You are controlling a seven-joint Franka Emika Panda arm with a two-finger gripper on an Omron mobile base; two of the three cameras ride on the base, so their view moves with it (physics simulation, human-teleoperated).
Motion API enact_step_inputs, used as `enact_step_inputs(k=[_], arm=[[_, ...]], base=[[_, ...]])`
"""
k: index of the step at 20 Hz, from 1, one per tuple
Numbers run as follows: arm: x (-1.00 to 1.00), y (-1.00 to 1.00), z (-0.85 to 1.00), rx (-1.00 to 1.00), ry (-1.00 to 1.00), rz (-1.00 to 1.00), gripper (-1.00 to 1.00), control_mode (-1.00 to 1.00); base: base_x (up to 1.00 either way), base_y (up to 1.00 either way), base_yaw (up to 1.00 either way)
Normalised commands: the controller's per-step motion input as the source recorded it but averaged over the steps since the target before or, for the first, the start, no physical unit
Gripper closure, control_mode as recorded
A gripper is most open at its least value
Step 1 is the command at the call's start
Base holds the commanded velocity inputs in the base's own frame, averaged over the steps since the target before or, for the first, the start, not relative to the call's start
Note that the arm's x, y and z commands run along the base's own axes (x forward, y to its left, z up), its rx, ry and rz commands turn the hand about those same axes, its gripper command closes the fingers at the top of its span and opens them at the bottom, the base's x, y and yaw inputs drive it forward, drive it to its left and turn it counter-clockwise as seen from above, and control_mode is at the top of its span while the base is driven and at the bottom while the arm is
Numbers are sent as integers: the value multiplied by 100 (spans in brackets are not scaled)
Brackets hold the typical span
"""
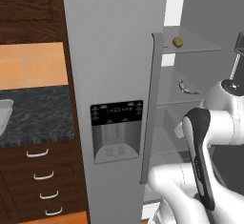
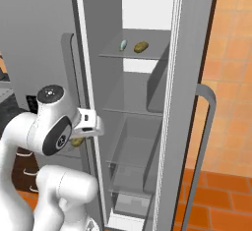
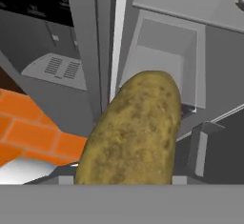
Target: Place one potato and one fish in each tupperware on the nearby counter, to pack two identical lunches.
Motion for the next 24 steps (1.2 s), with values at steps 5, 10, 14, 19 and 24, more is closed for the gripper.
enact_step_inputs(k=[5,10,14,19,24], arm=[[-11,0,0,0,0,0,100,-100],[-31,22,-3,0,-1,1,100,100],[0,0,0,0,0,0,100,100],[0,0,0,0,0,0,100,100],[0,0,0,0,0,0,100,100]], base=[[0,0,0],[-47,60,4],[-35,100,8],[0,100,6],[17,100,1]])
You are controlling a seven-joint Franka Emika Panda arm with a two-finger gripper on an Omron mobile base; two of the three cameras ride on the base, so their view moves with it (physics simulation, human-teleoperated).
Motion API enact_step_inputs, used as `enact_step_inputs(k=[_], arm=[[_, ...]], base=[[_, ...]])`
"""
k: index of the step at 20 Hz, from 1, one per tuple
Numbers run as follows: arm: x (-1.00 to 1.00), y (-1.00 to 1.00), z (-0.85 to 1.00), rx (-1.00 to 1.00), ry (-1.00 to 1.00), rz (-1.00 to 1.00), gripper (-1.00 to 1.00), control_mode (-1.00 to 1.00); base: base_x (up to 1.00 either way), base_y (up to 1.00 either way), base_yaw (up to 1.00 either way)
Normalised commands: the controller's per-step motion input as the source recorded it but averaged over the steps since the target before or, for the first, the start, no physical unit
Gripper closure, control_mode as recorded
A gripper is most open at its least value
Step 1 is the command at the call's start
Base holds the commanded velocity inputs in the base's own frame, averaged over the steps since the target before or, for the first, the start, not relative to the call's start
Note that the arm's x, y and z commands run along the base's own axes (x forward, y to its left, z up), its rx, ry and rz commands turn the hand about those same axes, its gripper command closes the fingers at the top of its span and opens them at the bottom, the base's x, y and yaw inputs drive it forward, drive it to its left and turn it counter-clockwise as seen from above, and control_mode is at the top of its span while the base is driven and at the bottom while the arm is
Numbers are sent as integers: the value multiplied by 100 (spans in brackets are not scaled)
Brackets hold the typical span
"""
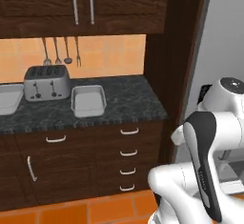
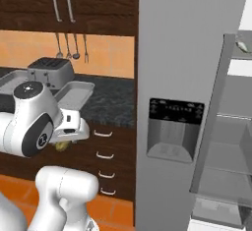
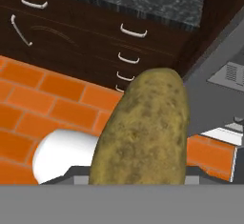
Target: Place one potato and one fish in each tupperware on the nearby counter, to pack two identical lunches.
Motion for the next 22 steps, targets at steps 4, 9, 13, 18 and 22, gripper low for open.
enact_step_inputs(k=[4,9,13,18,22], arm=[[0,0,0,0,0,0,100,100],[0,0,0,0,0,0,100,100],[0,0,0,0,0,0,100,100],[0,0,0,0,0,0,100,100],[0,0,0,0,0,0,100,100]], base=[[52,98,0],[66,57,-5],[49,39,-12],[50,29,-11],[63,25,-6]])
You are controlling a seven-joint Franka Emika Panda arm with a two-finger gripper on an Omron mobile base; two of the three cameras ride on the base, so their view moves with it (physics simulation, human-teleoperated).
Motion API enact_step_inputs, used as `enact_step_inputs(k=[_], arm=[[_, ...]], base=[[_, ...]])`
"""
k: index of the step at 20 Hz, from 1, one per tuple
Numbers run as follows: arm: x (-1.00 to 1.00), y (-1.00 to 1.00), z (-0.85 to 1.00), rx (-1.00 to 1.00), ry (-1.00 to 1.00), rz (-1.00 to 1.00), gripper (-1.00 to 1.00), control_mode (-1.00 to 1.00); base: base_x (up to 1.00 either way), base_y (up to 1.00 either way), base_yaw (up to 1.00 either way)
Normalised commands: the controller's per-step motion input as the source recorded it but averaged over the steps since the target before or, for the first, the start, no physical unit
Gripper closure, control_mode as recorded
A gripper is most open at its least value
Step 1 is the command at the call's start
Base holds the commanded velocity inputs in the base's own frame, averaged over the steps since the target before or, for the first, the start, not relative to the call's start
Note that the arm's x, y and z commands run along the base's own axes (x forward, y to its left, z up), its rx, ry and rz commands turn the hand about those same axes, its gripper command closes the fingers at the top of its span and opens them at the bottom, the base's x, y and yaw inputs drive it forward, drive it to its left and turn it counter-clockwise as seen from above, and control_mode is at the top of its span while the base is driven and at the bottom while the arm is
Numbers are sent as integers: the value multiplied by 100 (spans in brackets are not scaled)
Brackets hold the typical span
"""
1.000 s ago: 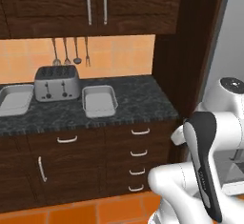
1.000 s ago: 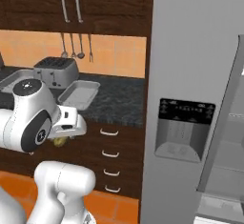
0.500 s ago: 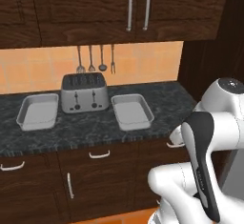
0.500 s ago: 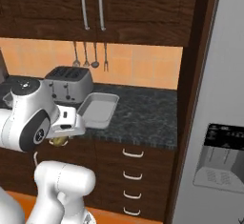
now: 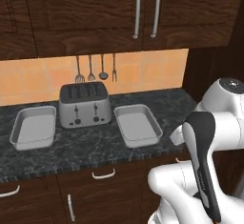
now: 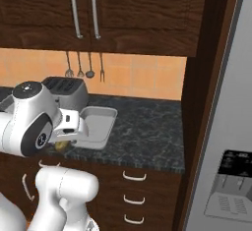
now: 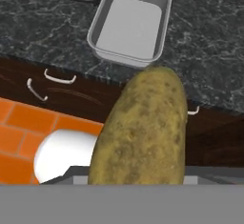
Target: Place one potato and one fish in each tupperware on the nearby counter, to pack two identical lunches.
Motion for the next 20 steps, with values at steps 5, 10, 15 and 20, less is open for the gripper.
enact_step_inputs(k=[5,10,15,20], arm=[[63,27,-6,0,19,0,100,-100],[100,41,-36,1,26,3,100,-100],[100,11,-95,3,27,0,100,-100],[100,0,-85,4,17,0,100,-100]], base=[[11,6,0],[0,0,0],[0,0,0],[0,0,0]])
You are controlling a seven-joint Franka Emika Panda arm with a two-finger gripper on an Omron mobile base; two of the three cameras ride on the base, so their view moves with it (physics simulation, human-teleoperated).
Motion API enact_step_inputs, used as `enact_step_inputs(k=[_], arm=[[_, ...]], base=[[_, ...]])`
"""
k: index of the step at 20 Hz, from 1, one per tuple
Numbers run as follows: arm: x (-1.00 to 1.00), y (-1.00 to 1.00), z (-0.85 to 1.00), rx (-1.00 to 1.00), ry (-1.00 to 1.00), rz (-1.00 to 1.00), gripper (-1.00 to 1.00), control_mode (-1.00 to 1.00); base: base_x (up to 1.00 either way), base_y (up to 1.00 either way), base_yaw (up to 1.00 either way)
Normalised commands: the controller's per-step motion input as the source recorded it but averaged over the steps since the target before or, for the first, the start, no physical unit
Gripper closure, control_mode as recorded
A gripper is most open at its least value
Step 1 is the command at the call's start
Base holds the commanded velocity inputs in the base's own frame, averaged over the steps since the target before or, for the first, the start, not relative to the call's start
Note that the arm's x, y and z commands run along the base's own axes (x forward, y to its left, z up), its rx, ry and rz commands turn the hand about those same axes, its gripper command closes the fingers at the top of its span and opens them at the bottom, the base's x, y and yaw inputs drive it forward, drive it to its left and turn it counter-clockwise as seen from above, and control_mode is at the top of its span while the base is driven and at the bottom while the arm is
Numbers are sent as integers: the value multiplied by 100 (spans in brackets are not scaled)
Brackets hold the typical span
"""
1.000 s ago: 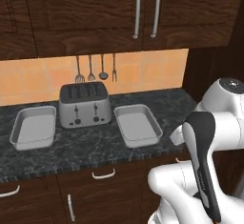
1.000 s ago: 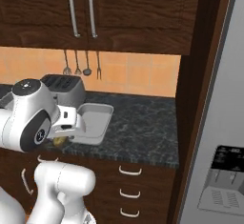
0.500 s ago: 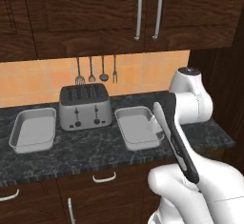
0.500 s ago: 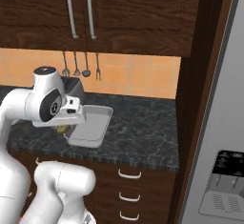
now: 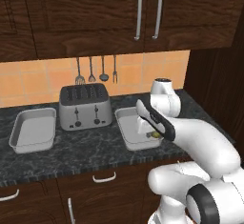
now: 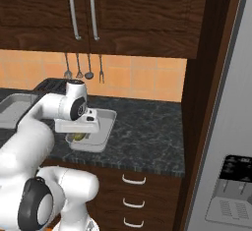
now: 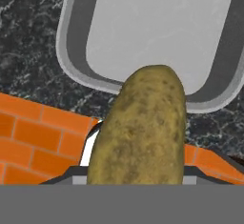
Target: Place one potato and one fish in each tupperware on the nearby counter, to pack two identical lunches.
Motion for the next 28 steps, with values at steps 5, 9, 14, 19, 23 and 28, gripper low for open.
enact_step_inputs(k=[5,9,14,19,23,28], arm=[[100,1,-8,2,3,0,100,-100],[96,3,7,0,1,0,100,-100],[39,10,-59,0,3,-2,100,-100],[10,5,-94,0,10,-3,100,-100],[3,0,-35,0,3,-3,100,-100],[4,-10,0,-5,0,0,100,-100]], base=[[0,0,0],[0,0,0],[0,0,0],[0,0,0],[0,0,0],[0,0,0]])
